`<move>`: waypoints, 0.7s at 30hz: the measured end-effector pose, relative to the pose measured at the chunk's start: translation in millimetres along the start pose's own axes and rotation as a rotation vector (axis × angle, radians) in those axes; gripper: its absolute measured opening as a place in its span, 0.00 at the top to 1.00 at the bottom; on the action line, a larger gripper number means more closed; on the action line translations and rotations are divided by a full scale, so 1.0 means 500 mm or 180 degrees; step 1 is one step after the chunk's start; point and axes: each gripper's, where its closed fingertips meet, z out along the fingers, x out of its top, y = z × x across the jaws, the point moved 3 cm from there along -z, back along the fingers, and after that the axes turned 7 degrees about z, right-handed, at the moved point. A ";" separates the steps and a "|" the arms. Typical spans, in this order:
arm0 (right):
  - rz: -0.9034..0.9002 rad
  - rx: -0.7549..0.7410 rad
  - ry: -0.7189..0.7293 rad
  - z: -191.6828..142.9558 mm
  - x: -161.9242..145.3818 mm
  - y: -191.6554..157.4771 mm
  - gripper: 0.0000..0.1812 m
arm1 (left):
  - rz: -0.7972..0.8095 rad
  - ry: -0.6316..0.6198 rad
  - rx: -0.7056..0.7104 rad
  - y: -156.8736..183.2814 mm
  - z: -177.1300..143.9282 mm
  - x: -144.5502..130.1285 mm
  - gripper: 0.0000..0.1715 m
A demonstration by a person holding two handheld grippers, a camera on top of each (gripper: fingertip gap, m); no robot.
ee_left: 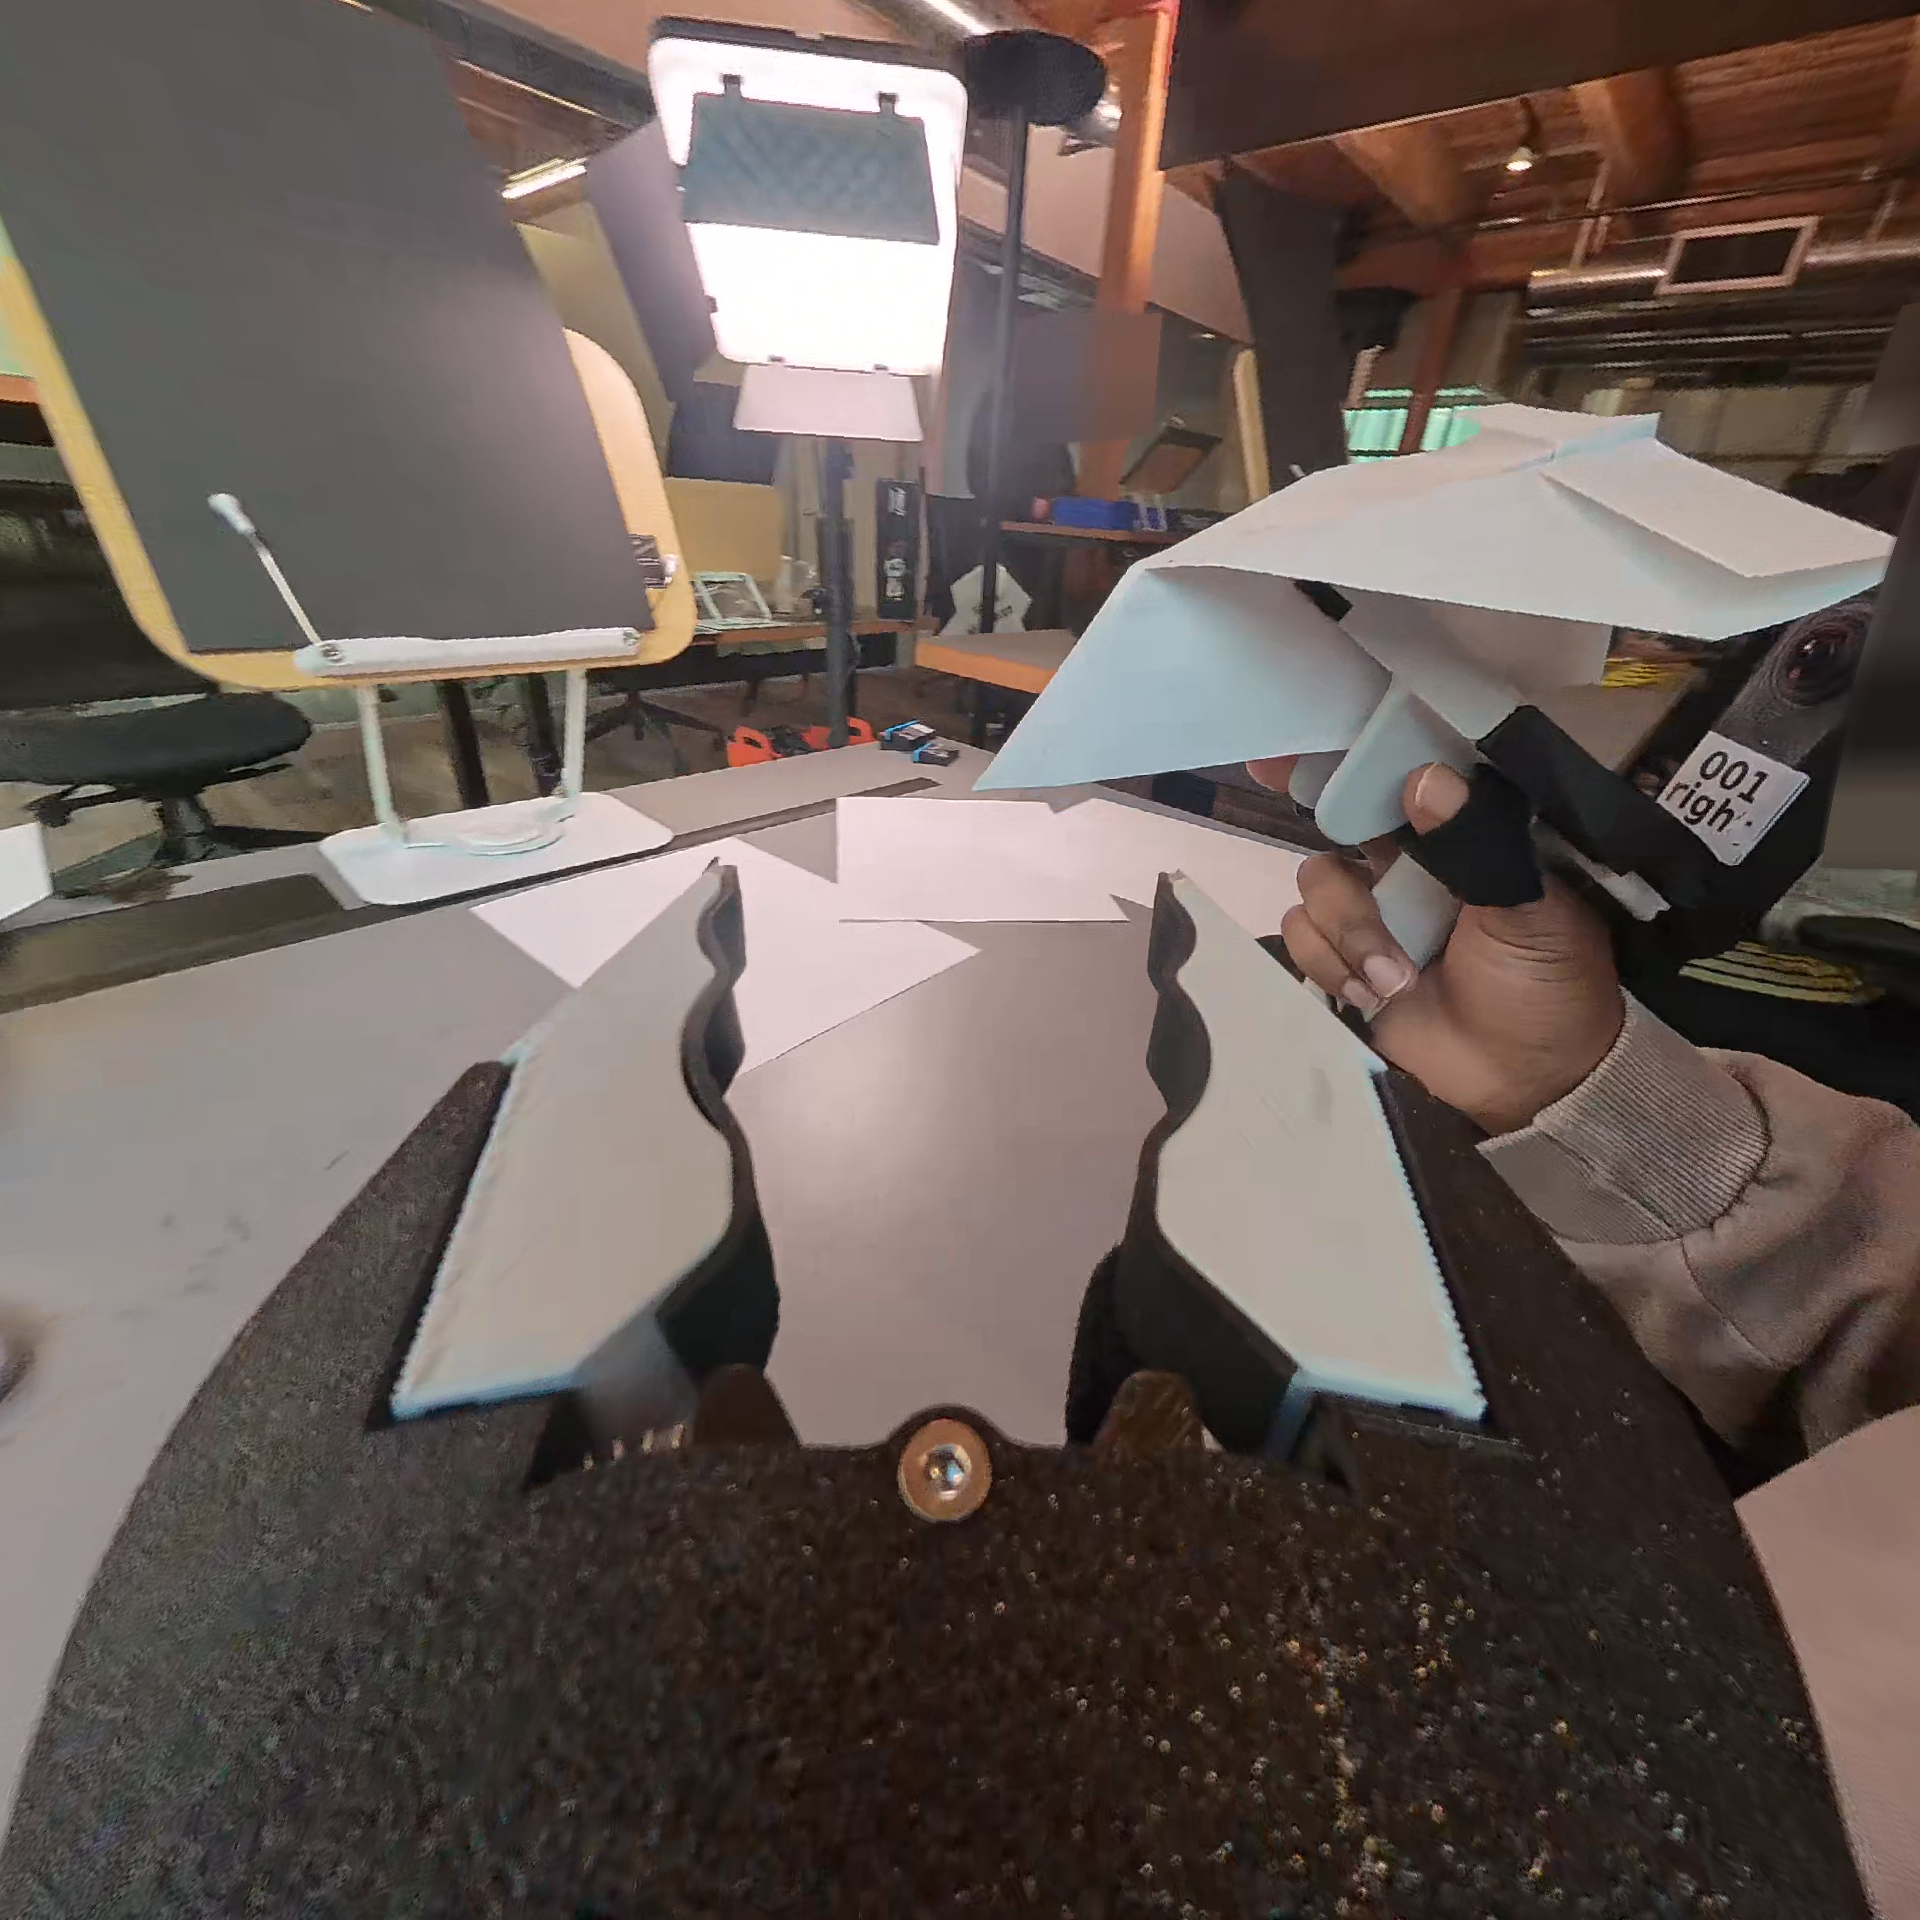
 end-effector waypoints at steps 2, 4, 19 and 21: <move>0.0181 0.0162 -0.0015 0.021 -0.021 -0.013 1.00 | 0.0037 -0.0051 0.0289 -0.008 -0.037 -0.007 0.55; 0.0375 0.0383 -0.0048 0.047 -0.043 -0.041 1.00 | 0.0121 -0.0080 0.0636 -0.012 -0.089 -0.009 0.56; 0.1122 0.1966 0.0161 0.064 -0.052 -0.535 1.00 | 0.0283 -0.0260 0.2630 0.206 -0.601 0.012 0.59; 0.1152 0.2125 0.0226 0.062 -0.031 -0.594 1.00 | 0.0330 -0.0201 0.2856 0.235 -0.660 0.029 0.60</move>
